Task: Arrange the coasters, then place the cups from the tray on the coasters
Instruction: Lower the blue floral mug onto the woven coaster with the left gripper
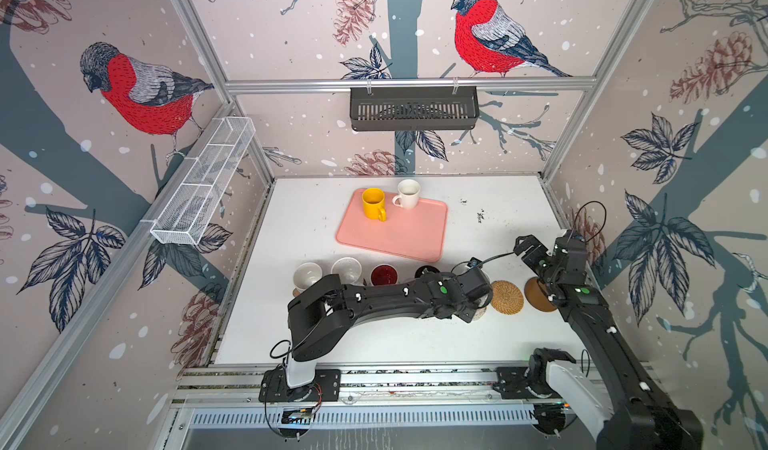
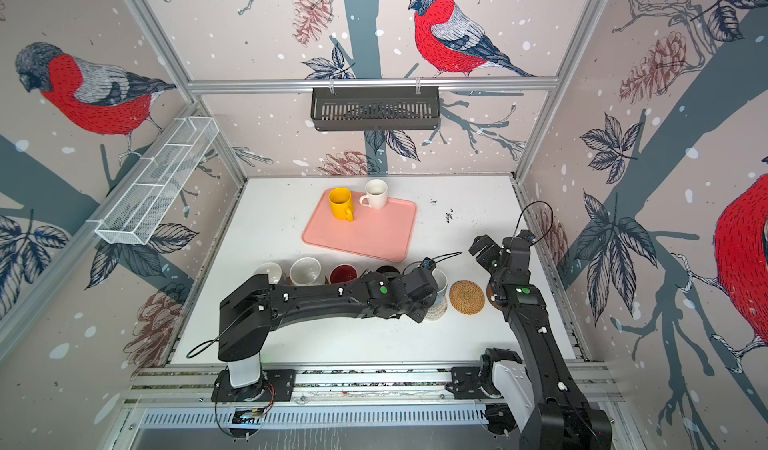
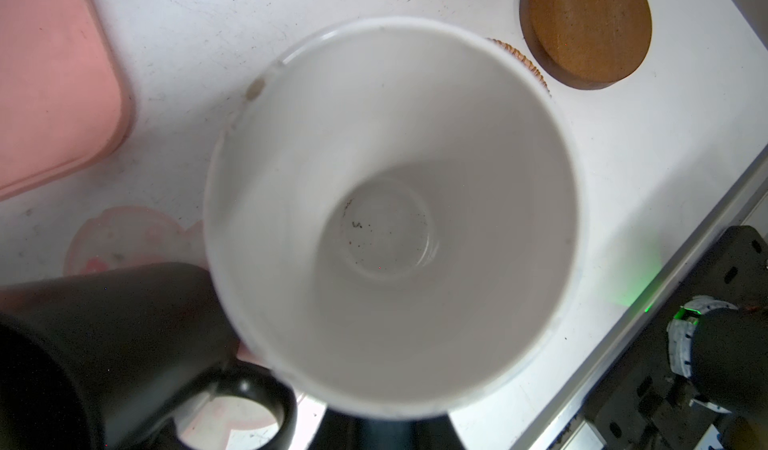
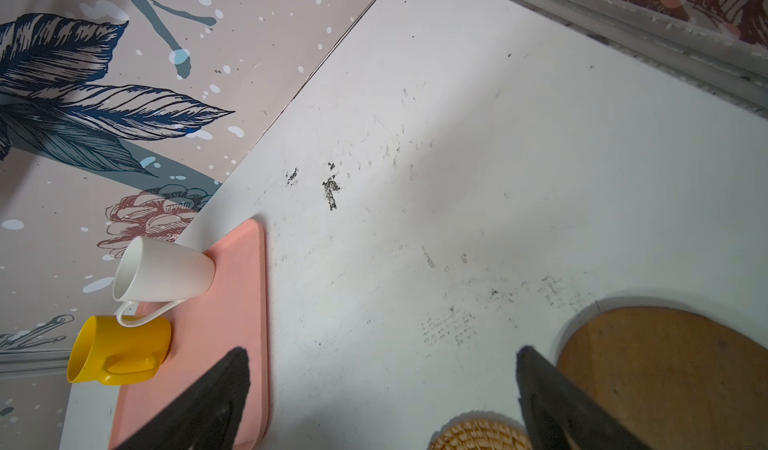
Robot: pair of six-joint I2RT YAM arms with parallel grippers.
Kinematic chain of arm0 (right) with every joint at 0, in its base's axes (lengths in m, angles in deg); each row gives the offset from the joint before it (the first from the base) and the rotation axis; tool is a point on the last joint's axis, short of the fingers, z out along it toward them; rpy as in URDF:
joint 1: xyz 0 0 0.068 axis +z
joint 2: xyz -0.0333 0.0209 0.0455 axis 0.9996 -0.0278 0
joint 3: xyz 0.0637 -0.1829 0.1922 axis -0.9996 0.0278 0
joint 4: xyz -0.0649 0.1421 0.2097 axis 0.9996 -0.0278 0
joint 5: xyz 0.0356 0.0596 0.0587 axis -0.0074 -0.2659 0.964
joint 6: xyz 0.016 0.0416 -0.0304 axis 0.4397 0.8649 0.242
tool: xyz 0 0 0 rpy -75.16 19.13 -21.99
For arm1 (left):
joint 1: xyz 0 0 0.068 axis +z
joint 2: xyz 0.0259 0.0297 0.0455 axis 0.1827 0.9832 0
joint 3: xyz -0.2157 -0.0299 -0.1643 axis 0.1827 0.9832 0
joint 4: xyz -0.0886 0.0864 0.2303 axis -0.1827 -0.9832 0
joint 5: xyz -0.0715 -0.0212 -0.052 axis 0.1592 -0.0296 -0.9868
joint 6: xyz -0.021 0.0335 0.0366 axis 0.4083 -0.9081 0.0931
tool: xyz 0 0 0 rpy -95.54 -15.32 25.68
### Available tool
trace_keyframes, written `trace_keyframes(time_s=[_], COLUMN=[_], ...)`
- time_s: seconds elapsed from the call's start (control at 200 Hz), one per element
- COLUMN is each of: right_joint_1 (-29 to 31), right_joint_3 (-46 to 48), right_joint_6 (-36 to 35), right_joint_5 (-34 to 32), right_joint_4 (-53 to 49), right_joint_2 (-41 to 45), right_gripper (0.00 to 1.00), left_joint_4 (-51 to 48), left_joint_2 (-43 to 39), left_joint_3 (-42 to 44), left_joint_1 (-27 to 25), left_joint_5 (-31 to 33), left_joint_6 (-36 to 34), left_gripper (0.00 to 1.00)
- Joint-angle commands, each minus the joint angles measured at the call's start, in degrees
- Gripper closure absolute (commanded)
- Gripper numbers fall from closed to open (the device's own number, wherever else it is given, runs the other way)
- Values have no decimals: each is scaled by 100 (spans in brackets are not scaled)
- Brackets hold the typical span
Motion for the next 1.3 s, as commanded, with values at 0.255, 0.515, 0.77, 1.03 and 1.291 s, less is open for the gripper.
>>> trace_keyframes(time_s=[0.255,0.515,0.77,1.03,1.291], right_joint_1=[-5,-7,-8,-12,-24], right_joint_3=[23,24,33,24,16], right_joint_6=[-66,-88,-91,-100,-106], right_joint_5=[74,111,146,172,194], right_joint_4=[203,221,245,268,264], right_joint_2=[3,-6,-24,-33,-38], right_gripper=[0,0,0,0,0], left_joint_4=[509,513,506,499,470], left_joint_2=[41,67,67,-3,4], left_joint_3=[118,154,175,275,275], left_joint_1=[-8,-13,-8,-22,-60], left_joint_5=[50,59,-14,-21,-38], left_joint_6=[60,76,81,104,107], left_gripper=[100,100,100,100,85])
